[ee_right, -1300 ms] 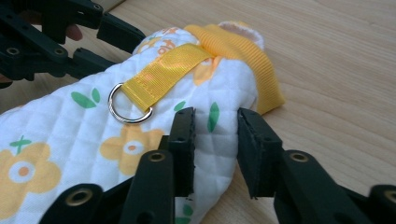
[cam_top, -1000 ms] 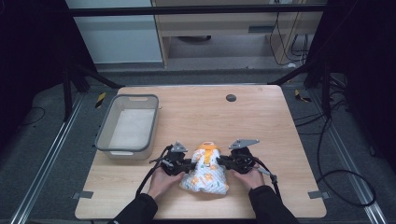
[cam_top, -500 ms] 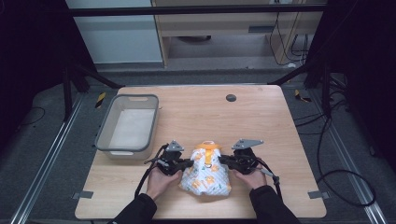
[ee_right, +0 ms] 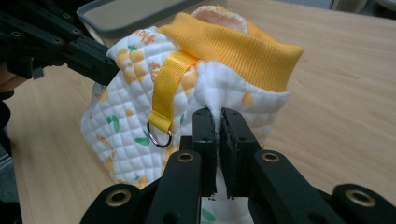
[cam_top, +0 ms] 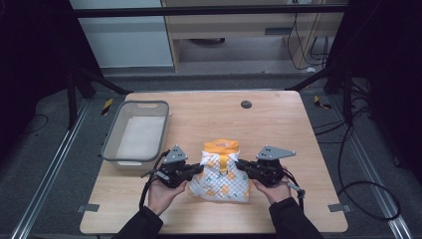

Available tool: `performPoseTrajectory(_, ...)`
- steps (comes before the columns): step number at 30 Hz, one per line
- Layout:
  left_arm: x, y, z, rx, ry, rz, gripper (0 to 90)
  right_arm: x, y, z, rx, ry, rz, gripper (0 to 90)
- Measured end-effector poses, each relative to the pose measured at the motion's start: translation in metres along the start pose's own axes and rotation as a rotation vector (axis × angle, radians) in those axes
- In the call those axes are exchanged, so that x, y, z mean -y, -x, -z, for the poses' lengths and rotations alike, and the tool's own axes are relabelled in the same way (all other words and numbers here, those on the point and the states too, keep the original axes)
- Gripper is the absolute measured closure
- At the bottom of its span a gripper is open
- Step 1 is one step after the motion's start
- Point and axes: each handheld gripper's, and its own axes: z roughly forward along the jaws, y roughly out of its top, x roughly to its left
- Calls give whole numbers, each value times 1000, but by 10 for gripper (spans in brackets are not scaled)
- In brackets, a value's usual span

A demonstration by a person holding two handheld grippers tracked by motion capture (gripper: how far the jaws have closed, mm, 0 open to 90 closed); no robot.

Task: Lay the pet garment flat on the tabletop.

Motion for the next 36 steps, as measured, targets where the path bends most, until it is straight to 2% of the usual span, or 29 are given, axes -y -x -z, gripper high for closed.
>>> performPoseTrajectory(4,-17,-9,-5,-56,23,10,873,-13,7,-11,44,29,-14,848)
performPoseTrajectory(6,-23,-16,-12,-92,41,23,870,-17,14,-21,101,65,-31,825)
performPoseTrajectory(8,-27,-24,-23,-145,68,52,856,-19,21,-34,194,109,-48,770)
performPoseTrajectory(9,-27,-30,-30,-192,87,78,803,-19,24,-41,238,112,-51,742)
performPoseTrajectory(10,-27,-34,-34,-223,94,93,684,-18,28,-48,280,101,-46,691)
performPoseTrajectory(11,-26,-38,-36,-240,91,125,621,-17,30,-52,299,87,-44,686)
performPoseTrajectory(12,-25,-43,-37,-225,87,163,587,-16,32,-55,303,71,-44,678)
performPoseTrajectory(13,-23,-45,-35,-226,87,168,535,-15,32,-55,295,58,-46,669)
performPoseTrajectory(15,-19,-45,-28,-267,88,139,467,-13,32,-48,289,60,-27,645)
performPoseTrajectory(18,-15,-47,-16,-266,94,133,405,-12,32,-34,274,63,-26,622)
performPoseTrajectory(21,-5,-44,-2,-270,72,97,379,-9,31,-15,255,52,-3,586)
performPoseTrajectory(25,11,-39,9,-270,32,56,365,-2,26,4,224,32,18,544)
performPoseTrajectory(31,41,-34,9,-257,-43,34,357,23,19,18,162,-3,27,503)
performPoseTrajectory(34,55,-33,4,-243,-79,19,355,37,17,15,141,-37,22,492)
performPoseTrajectory(36,59,-33,1,-240,-96,13,356,43,16,11,138,-61,29,486)
